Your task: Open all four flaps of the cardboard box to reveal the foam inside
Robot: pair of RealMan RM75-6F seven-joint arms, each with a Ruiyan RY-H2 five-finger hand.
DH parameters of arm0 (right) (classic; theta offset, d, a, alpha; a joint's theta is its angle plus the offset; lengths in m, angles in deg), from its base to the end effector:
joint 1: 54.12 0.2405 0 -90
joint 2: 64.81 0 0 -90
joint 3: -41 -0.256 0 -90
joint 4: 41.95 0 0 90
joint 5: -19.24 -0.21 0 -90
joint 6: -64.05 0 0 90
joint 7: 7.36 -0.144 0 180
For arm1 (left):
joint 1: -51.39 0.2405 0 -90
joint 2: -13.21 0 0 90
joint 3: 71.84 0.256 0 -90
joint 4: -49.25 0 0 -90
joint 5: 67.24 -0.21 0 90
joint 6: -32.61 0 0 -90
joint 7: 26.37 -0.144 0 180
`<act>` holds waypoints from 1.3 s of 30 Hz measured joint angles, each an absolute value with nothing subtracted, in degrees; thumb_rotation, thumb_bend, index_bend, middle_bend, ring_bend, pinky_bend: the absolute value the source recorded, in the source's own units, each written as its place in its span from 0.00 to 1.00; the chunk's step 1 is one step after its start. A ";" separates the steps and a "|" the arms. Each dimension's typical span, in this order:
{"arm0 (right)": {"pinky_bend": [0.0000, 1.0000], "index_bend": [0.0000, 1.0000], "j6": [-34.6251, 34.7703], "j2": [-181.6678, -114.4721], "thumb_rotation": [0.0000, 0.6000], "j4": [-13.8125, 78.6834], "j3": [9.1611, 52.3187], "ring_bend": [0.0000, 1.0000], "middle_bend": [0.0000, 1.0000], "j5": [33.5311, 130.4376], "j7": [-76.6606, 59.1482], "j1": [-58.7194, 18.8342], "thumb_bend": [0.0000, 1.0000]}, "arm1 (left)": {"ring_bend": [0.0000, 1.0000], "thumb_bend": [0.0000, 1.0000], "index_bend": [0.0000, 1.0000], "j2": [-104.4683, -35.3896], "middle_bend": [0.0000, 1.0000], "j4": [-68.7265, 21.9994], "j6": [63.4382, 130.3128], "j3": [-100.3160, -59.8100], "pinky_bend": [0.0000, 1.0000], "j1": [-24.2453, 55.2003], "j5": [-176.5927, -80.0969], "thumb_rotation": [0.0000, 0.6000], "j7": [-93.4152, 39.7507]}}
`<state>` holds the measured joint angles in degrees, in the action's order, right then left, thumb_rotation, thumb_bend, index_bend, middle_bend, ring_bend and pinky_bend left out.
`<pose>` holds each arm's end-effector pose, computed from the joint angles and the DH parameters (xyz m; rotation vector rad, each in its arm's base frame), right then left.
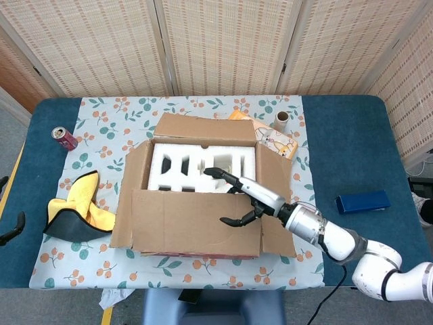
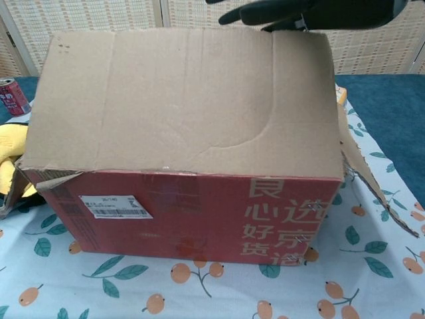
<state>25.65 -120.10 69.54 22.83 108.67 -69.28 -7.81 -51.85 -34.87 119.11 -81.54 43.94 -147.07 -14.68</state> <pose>-0.0508 -0.3120 0.1074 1.9167 -1.9951 1.4425 -0.3289 0.2202 0.1980 -1.1875 -0.8600 -1.0625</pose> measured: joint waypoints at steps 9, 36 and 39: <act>0.37 0.00 19.05 -112.10 1.00 83.43 23.97 0.00 0.00 110.39 -58.40 -11.70 0.38 | 0.01 0.52 0.00 -52.14 0.01 -34.91 119.00 -81.47 0.00 43.95 -146.70 1.00 -16.26; 0.38 0.00 -4.72 -101.69 1.00 89.66 43.72 0.00 0.00 136.93 -46.89 -31.88 0.38 | 0.01 0.52 0.00 -52.45 0.01 -36.03 120.68 -81.09 0.00 44.32 -148.23 1.00 -18.18; 0.34 0.00 -5.48 -102.47 1.00 88.03 43.34 0.00 0.00 135.94 -44.08 -32.26 0.38 | 0.01 0.52 0.00 -52.42 0.01 -36.11 120.73 -80.97 0.00 44.33 -148.46 1.00 -18.44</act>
<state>-5.48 -102.47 88.03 43.34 135.94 -44.08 -32.26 -52.42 -36.11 120.73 -80.97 44.33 -148.46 -18.44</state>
